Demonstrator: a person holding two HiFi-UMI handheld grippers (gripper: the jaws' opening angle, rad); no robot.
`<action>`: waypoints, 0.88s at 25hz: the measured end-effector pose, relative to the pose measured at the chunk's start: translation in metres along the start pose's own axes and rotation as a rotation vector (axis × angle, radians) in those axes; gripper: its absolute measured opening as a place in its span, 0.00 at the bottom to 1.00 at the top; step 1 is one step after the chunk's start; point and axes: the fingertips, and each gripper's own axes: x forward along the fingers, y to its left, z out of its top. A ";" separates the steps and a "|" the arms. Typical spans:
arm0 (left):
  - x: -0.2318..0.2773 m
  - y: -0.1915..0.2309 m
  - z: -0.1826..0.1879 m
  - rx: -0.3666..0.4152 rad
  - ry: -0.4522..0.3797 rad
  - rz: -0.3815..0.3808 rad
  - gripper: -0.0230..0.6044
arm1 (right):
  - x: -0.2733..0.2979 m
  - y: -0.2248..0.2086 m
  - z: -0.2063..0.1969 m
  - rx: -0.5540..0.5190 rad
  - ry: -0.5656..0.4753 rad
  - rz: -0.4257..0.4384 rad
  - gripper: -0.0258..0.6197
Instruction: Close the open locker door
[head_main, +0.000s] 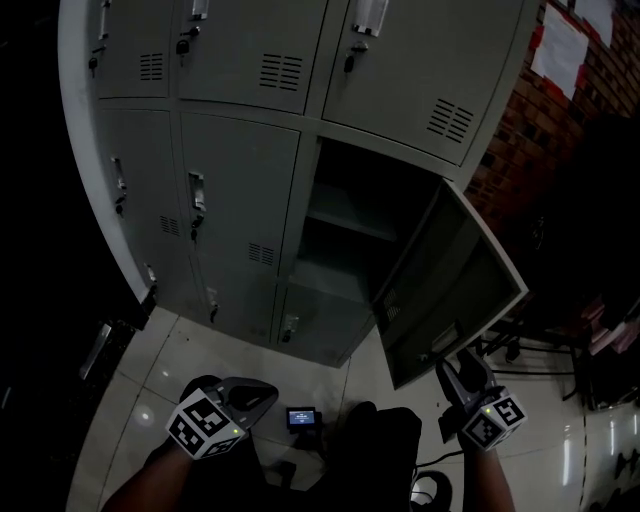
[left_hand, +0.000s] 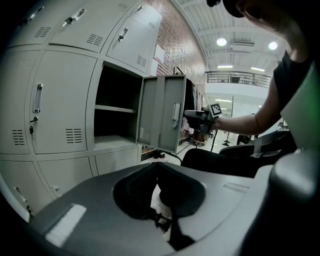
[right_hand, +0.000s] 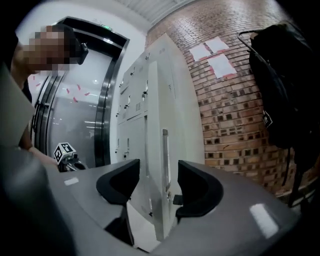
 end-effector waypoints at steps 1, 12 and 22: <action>0.000 0.000 0.000 0.001 0.001 0.000 0.06 | 0.005 -0.001 -0.001 -0.010 0.006 0.016 0.42; 0.000 -0.001 0.002 -0.001 -0.002 -0.003 0.06 | 0.051 0.063 -0.002 -0.124 0.003 0.206 0.26; 0.002 -0.004 0.007 0.005 -0.011 -0.016 0.06 | 0.143 0.133 0.005 -0.085 -0.057 0.341 0.22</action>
